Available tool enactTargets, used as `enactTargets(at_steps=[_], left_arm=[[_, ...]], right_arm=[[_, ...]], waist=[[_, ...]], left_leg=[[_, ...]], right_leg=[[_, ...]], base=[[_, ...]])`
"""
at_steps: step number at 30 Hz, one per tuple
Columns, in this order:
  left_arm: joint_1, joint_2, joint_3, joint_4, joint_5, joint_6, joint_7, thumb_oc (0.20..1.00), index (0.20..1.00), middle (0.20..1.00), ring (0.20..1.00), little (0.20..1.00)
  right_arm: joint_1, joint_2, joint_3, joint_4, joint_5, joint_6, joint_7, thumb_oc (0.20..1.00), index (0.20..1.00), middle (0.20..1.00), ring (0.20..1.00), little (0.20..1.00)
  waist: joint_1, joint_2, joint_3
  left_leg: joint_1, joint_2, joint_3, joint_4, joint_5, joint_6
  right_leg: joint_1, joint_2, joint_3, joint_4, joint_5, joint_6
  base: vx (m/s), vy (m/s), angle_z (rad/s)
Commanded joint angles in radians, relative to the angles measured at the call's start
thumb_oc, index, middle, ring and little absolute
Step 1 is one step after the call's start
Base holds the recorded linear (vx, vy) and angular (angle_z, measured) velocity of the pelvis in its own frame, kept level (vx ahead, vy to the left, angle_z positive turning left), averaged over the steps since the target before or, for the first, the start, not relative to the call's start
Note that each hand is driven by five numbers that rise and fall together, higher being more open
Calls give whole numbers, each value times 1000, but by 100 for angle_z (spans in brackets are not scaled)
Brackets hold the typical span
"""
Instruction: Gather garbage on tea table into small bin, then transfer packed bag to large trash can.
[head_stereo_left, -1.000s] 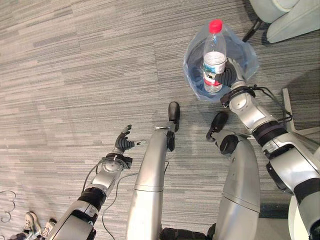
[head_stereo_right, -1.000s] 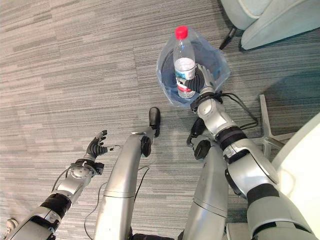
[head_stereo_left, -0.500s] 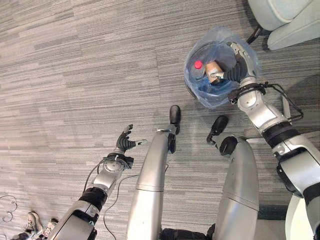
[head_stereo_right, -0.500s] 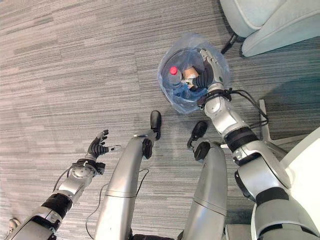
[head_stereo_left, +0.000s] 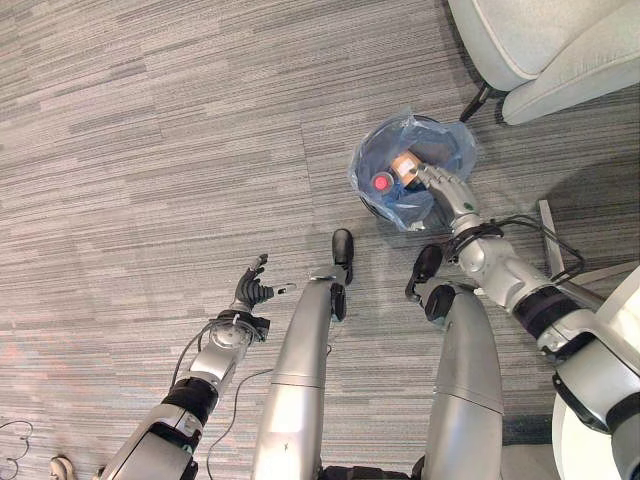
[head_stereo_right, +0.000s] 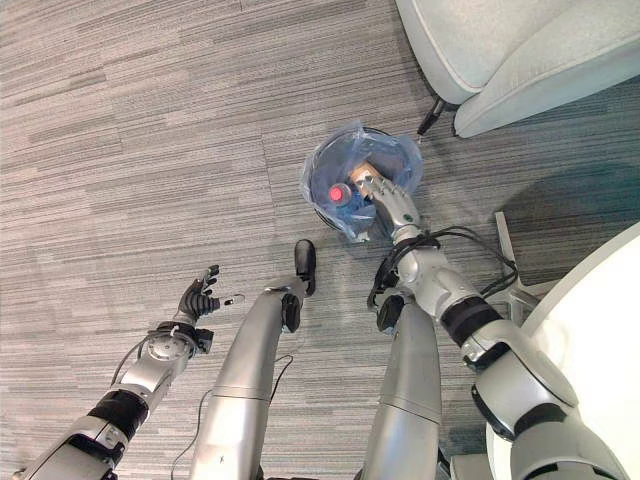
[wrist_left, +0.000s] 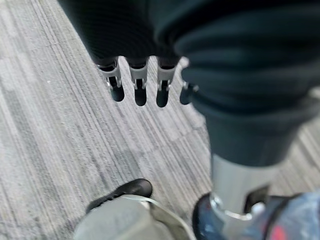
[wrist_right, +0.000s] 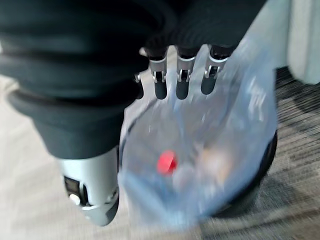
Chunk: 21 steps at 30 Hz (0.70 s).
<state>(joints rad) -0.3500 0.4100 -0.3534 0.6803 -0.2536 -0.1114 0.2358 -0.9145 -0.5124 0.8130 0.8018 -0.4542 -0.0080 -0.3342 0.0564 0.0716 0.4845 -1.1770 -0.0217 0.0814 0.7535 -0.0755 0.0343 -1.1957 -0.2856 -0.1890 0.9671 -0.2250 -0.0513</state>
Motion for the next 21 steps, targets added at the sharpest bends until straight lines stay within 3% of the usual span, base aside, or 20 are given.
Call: enactTargets(at_steps=[1, 5, 6, 7, 12, 21], left_arm=[[49, 20, -11, 8, 15, -24, 29, 1000, 1000, 1000, 1000, 1000], [47, 27, -27, -7, 1, -28, 40, 1000, 1000, 1000, 1000, 1000], [43, 30, -37, -8, -5, -30, 39, 1000, 1000, 1000, 1000, 1000], [42, 31, -38, -6, -7, -29, 37, 1000, 1000, 1000, 1000, 1000], [34, 19, -53, 18, -6, -25, 31, 1000, 1000, 1000, 1000, 1000], [19, 1, -40, 17, 12, -13, 21, 1000, 1000, 1000, 1000, 1000]], right_arm=[[-18, 15, 39, 43, -50, 23, 11, 1000, 1000, 1000, 1000, 1000], [-40, 62, 71, 144, -45, 38, 16, 1000, 1000, 1000, 1000, 1000], [-43, 80, 84, 186, -24, 43, 31, 561, 561, 561, 561, 561], [-44, 87, 82, 198, -9, 42, 36, 200, 200, 200, 200, 200], [-19, 102, 42, 172, 81, 26, 39, 200, 200, 200, 200, 200], [-6, 51, -35, 46, 148, 6, 18, 200, 200, 200, 200, 200]], waist=[[24, 29, -11], [34, 46, -1], [43, 55, 7], [45, 57, 8], [48, 47, 8], [33, 22, 1]], left_leg=[[-59, -1, -42, 23, -64, -34], [-115, -16, -46, 78, -68, -33], [-135, -21, -47, 98, -65, -33], [-141, -23, -48, 104, -64, -32], [-140, -26, -46, 95, -53, -32], [-71, -14, -49, 15, -45, -28]], right_leg=[[-32, 1, 72, -76, -12, 71], [-91, -13, 92, -14, -26, 60], [-112, -21, 98, 17, -32, 53], [-120, -23, 101, 26, -35, 50], [-121, -22, 102, 27, -33, 46], [-56, 14, 87, -54, -7, 61]], base=[[9, -20, 6], [11, -23, 16], [13, -27, 15], [13, -35, 18], [-5, -21, 10], [-37, 6, -5]])
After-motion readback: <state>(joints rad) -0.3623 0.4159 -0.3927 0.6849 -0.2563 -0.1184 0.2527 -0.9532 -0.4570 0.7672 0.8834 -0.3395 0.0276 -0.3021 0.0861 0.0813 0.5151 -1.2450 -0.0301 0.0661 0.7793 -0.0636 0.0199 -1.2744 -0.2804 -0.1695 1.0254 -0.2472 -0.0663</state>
